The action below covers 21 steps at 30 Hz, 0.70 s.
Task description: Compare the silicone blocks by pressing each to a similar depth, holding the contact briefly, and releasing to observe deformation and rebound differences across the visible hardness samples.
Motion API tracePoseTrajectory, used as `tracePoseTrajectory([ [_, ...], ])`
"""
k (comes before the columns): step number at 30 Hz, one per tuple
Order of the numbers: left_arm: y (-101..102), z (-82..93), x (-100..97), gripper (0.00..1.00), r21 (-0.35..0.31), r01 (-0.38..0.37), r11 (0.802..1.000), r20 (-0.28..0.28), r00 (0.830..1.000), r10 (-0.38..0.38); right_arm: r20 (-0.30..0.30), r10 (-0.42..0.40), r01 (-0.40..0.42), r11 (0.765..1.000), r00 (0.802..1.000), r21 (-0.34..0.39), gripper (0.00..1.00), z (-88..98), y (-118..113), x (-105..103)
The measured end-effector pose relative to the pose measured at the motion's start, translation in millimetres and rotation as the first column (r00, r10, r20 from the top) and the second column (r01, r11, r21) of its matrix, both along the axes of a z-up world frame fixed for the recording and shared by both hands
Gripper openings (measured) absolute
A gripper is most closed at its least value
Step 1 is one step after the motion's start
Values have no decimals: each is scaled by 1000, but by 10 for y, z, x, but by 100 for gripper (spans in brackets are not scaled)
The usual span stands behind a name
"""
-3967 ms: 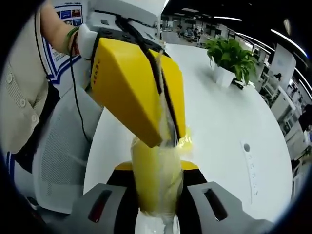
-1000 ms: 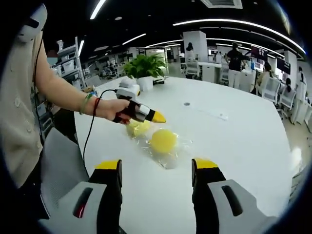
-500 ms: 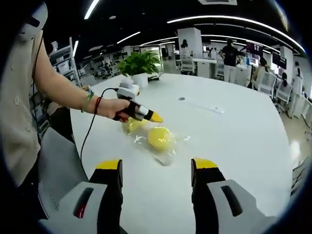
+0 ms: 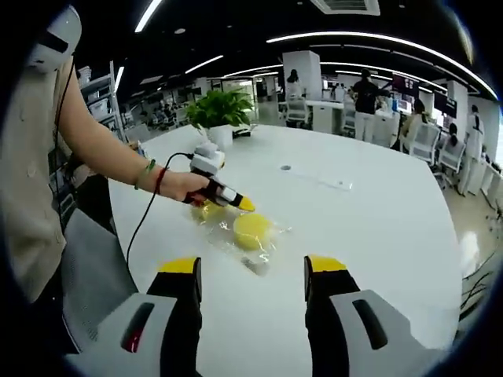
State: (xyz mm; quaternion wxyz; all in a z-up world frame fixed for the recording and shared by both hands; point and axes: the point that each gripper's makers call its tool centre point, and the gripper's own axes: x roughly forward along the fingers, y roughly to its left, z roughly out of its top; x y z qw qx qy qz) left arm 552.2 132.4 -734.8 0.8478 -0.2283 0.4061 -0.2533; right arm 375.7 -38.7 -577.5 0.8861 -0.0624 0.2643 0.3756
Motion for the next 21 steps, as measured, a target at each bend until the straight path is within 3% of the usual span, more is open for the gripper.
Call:
tracePoseTrajectory([
  [6,-10,-12,15,0,23,7,1000,12,1000,-8,6,1,-1,1000,1000,9,48,9,24,12],
  [10,-23,17,27,0,0,12,1000,23,1000,-12,3,0,0,1000,1000,4,48,-7,22,5],
  [21,74,12,44,8,72,22,997,82,996,-28,5,4,-4,1000,1000,11,47,-16,42,-15],
])
